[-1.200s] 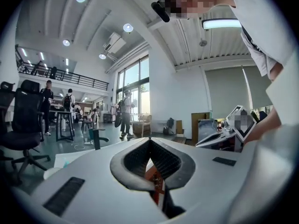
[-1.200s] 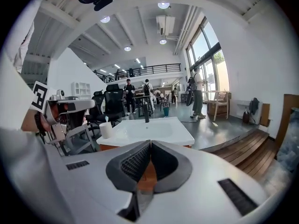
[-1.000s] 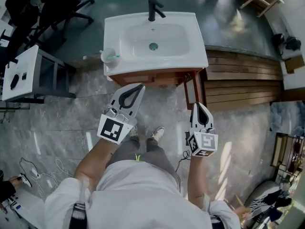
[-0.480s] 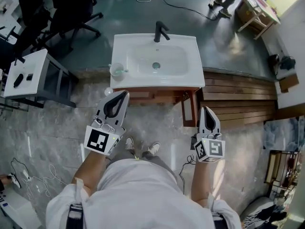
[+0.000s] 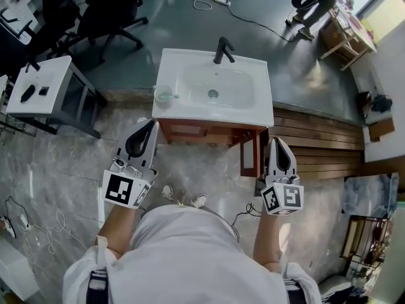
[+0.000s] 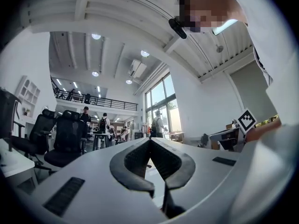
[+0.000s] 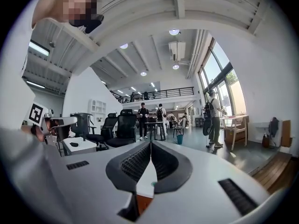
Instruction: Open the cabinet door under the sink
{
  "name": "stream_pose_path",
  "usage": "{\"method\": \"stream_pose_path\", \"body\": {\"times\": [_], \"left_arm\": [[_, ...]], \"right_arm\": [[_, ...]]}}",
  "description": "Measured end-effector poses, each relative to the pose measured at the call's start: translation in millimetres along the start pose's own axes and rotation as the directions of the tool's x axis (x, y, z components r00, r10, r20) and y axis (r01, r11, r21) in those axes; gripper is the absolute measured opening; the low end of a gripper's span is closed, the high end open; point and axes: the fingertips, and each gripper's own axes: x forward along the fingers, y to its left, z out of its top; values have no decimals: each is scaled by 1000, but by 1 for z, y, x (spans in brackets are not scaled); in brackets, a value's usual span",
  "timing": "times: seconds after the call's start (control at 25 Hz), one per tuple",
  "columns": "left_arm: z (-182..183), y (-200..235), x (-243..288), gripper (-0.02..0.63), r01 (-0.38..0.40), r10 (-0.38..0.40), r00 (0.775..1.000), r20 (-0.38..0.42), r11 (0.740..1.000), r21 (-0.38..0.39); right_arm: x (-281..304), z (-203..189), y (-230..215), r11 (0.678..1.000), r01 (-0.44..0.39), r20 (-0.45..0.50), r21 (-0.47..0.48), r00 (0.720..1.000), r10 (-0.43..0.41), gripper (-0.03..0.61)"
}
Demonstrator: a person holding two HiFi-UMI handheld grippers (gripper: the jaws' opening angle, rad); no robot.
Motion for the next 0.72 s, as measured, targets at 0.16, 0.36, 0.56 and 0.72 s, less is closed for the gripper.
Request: {"method": "stream_pose_path", "body": {"times": [0.16,0.36,0.56,0.72], "left_arm": [[-11,4,-2,6,-26,26,999,-19,999,-25],[-18,0,6,6,-10,8,999,-35,999,-49],[-13,-13,26,6,40,-41,999,-11,998,-52],[-15,-23,37,6,74,-75,997,-9,996,-52]], "right_arm": [[-5,3,4,999,17,27,40,999,-19,35],[-15,8,4,999,42,29,14,999,-42,35],[-22,14,-4,998,66,28,2,997,-66,35],[-21,12,-5,997,71,18,-13,997,-71,35]]}}
